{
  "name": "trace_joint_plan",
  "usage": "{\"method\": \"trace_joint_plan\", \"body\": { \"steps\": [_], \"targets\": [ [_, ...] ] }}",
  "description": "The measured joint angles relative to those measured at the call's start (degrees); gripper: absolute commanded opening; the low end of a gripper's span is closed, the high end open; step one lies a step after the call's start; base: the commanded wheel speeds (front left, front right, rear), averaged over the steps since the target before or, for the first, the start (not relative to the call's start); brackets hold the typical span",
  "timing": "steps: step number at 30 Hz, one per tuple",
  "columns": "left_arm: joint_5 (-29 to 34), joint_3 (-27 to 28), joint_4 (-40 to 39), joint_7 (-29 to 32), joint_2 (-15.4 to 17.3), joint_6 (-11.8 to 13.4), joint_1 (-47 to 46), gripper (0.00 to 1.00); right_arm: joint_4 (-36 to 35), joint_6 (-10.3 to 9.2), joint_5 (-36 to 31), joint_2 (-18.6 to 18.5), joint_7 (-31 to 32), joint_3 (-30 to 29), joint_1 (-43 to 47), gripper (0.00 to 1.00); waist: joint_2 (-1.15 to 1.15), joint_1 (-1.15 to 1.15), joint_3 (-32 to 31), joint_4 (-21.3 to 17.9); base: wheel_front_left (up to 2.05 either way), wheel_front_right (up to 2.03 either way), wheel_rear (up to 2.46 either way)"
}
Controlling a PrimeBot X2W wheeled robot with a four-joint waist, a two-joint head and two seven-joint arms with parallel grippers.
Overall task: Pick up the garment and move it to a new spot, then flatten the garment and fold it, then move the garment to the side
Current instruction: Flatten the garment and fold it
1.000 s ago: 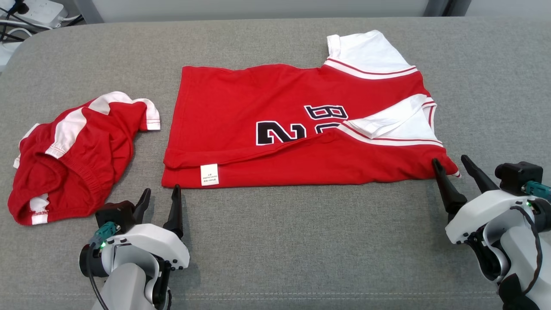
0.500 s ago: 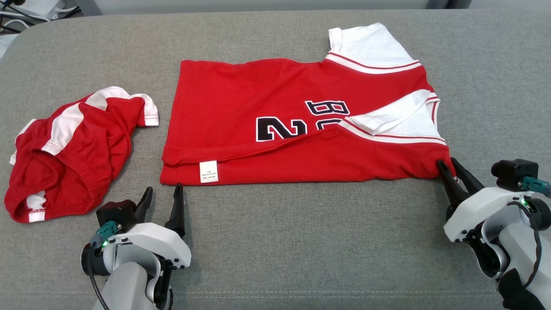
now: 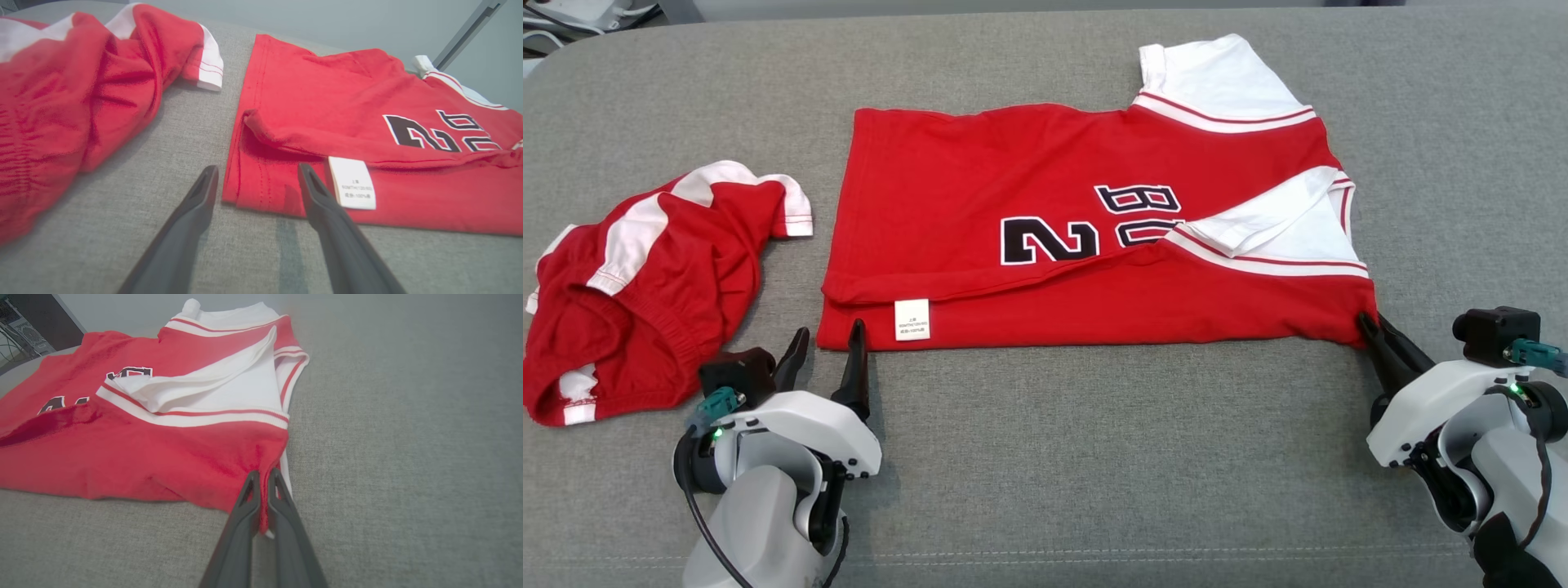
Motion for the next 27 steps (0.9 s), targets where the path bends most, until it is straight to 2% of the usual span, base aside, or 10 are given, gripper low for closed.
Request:
{"method": "trace_joint_plan", "body": {
  "steps": [7,8,9,11,12,14,15,27],
  "targets": [
    [-2.0,1.4,5.5,0.0,0.9,-1.4,-2.8,1.00,0.1,0.00,0.2,0.0,-0.1,1.8,-1.3,0.00,0.00,0.00,1.0,-1.3,0.00,0.00,0.00],
    [-2.0,1.4,6.1,0.0,1.1,-1.6,-3.1,0.94,0.1,0.00,0.2,0.0,-0.1,1.9,-1.4,0.00,0.00,0.00,1.1,-1.4,0.00,0.00,0.00],
    [-2.3,1.4,6.4,0.0,1.1,-2.1,-3.4,0.54,0.1,0.00,0.2,0.0,-0.2,2.0,-1.4,0.00,0.00,0.00,1.1,-1.5,0.00,0.00,0.00],
    [-2.9,1.3,6.7,0.0,1.1,-2.6,-3.7,0.25,0.2,0.00,0.2,0.0,-0.5,2.1,-1.4,0.00,0.00,0.00,1.2,-1.5,0.00,0.00,0.00],
    [-3.3,1.3,6.8,0.0,1.0,-2.9,-3.9,0.13,0.2,0.00,0.2,0.0,-0.5,2.1,-1.5,0.00,0.00,0.00,1.2,-1.5,0.00,0.00,0.00],
    [-3.7,0.8,7.5,0.0,1.1,-3.3,-4.3,0.07,0.3,0.00,0.2,0.0,-0.5,2.2,-1.7,0.00,0.00,0.00,1.3,-1.5,0.00,0.00,0.00],
    [-4.3,0.6,8.0,0.0,1.0,-3.3,-4.4,0.00,0.3,0.00,0.2,0.0,-0.5,2.3,-1.9,0.00,0.00,0.00,1.3,-1.5,0.00,0.00,0.00],
    [-9.0,-2.1,9.5,-0.5,1.4,-3.4,-5.1,0.00,0.3,0.00,0.7,-0.1,-0.5,2.3,-2.0,0.00,0.00,0.00,0.4,-1.5,0.00,0.00,0.00]
  ]
}}
